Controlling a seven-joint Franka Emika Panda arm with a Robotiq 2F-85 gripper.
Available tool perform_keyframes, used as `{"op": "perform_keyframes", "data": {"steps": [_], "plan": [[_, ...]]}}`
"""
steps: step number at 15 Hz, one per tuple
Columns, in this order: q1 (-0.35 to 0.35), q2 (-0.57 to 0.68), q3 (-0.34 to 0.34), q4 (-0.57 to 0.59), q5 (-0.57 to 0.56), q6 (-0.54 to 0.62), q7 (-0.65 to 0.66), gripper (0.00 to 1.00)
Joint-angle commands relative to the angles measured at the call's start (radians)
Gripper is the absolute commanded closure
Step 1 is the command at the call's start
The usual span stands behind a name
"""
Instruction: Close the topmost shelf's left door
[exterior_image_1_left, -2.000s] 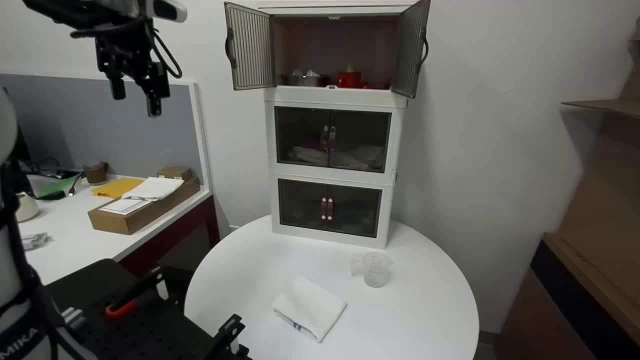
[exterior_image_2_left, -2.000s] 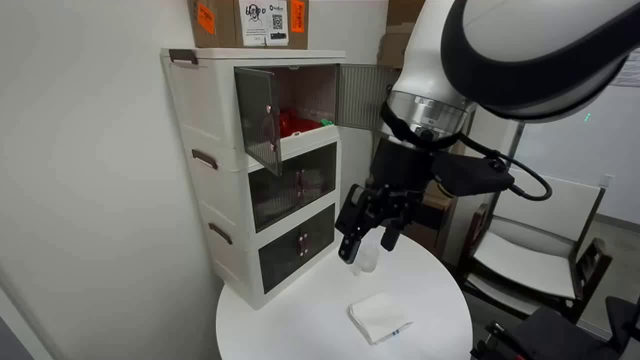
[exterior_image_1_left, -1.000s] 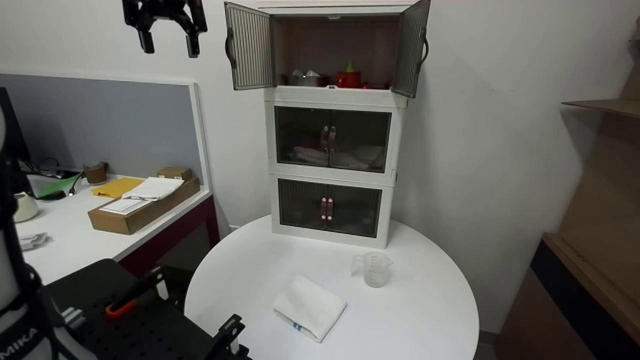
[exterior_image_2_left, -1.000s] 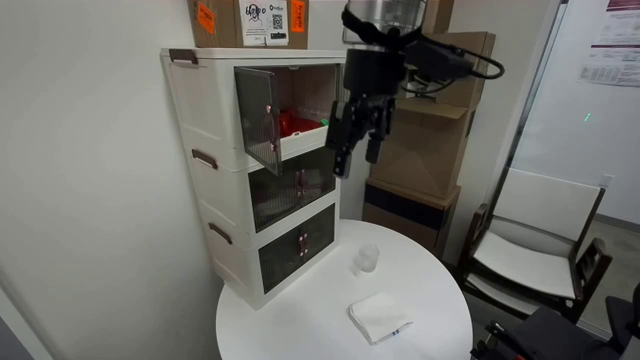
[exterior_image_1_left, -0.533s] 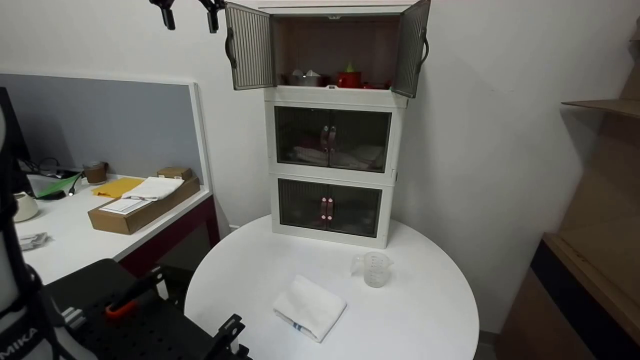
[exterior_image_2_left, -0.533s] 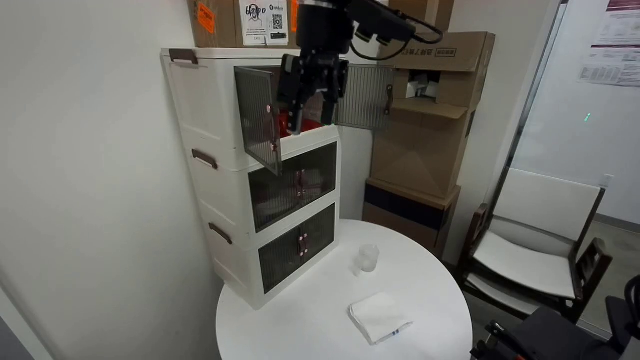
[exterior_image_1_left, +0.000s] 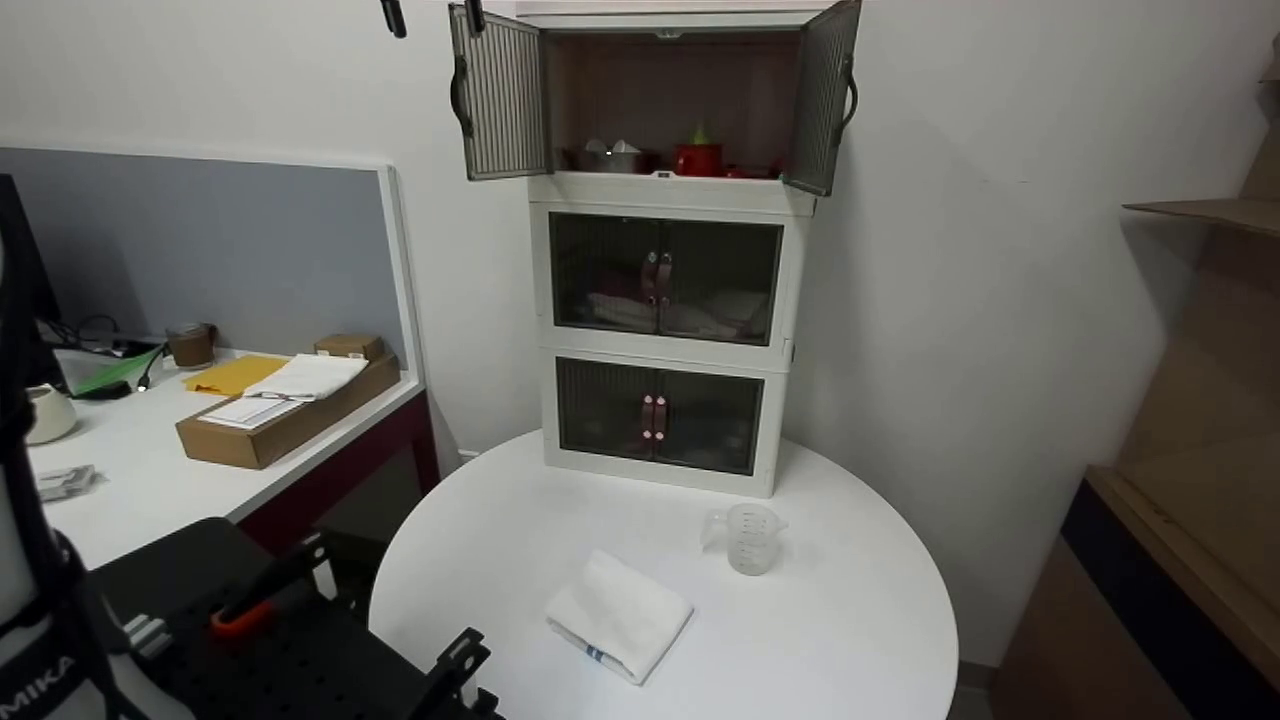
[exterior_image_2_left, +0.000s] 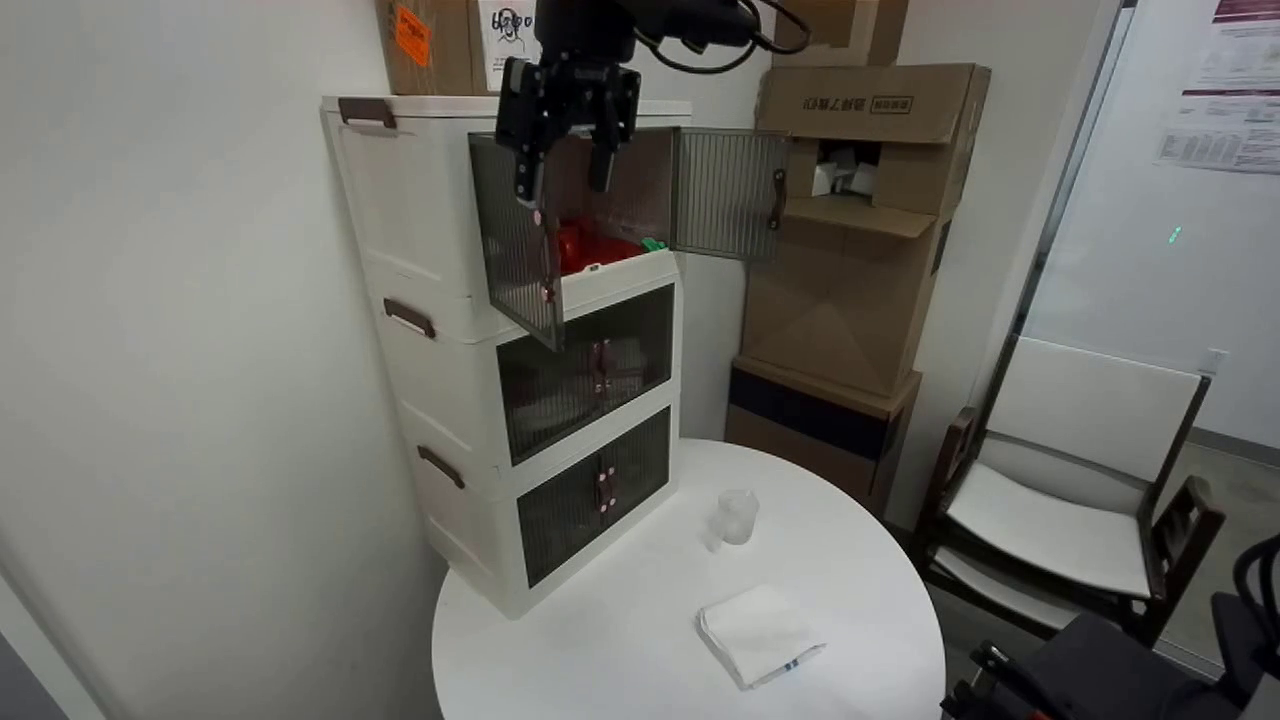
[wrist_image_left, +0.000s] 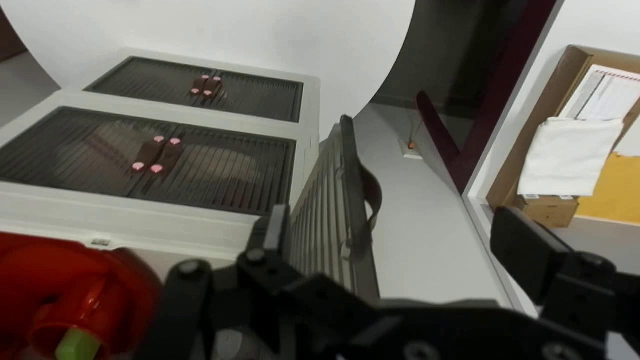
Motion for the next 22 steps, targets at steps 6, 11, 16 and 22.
{"op": "perform_keyframes", "data": {"steps": [6,11,16,22], "plan": [[-0.017,0.127,0.038,0.137,-0.249,0.077,0.189,0.00],[-0.017,0.142,0.037,0.131,-0.461,0.093,0.410,0.00],[-0.013,0.099,0.054,0.085,-0.727,0.100,0.699,0.00],[-0.019,0.098,0.042,0.071,-0.713,0.139,0.766,0.00]]}}
